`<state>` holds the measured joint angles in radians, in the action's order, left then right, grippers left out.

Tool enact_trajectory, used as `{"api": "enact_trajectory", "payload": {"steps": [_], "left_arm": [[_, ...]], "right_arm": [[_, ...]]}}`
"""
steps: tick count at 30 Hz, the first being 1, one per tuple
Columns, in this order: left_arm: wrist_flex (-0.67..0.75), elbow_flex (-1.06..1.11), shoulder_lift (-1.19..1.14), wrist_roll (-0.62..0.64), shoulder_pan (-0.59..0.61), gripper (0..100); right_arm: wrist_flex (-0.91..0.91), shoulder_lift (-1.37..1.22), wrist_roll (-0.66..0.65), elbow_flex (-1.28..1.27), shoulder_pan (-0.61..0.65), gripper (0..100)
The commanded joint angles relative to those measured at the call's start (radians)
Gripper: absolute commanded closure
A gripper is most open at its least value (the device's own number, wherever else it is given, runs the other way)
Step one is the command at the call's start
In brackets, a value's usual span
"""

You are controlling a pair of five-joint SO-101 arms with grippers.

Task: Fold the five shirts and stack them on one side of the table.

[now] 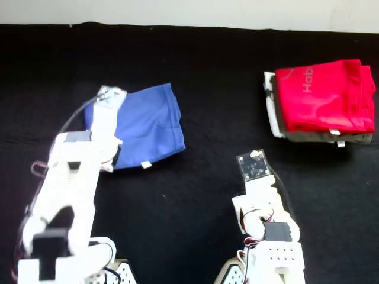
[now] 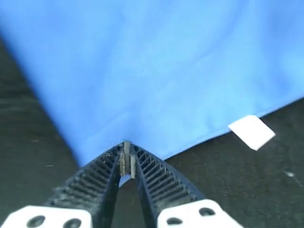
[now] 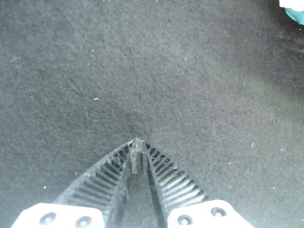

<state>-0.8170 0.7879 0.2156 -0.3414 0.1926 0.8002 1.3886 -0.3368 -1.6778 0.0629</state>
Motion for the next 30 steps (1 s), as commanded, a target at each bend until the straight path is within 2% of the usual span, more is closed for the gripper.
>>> {"api": "enact_trajectory", "payload": {"steps": [1, 5, 9, 15, 19, 23, 30], "left_arm": [[0.020, -0.051, -0.117, 0.008, 0.038, 99], [0.017, -0.065, -0.104, 0.009, 0.059, 99], [-0.092, -0.116, 0.039, 0.058, 0.053, 99], [-0.338, -0.268, 0.312, 0.074, 0.059, 99], [-0.417, -0.249, 0.369, 0.072, 0.120, 99], [-0.330, -0.081, 0.323, 0.075, 0.242, 99], [-0.095, 0.151, 0.278, 0.077, 0.450, 99]], "right_arm": [[0.002, 0.010, -0.002, -0.058, -0.005, 99.2], [0.002, 0.010, -0.002, -0.051, -0.005, 99.2], [0.036, 0.010, -0.003, -0.021, -0.005, 99.0], [0.232, -0.001, -0.003, 0.317, -0.005, 98.8], [0.289, -0.111, -0.003, 0.519, 0.030, 94.7], [0.335, -0.387, 0.051, 0.759, 0.134, 91.3], [0.337, -0.917, 0.342, 1.257, 0.335, 91.1]]}}
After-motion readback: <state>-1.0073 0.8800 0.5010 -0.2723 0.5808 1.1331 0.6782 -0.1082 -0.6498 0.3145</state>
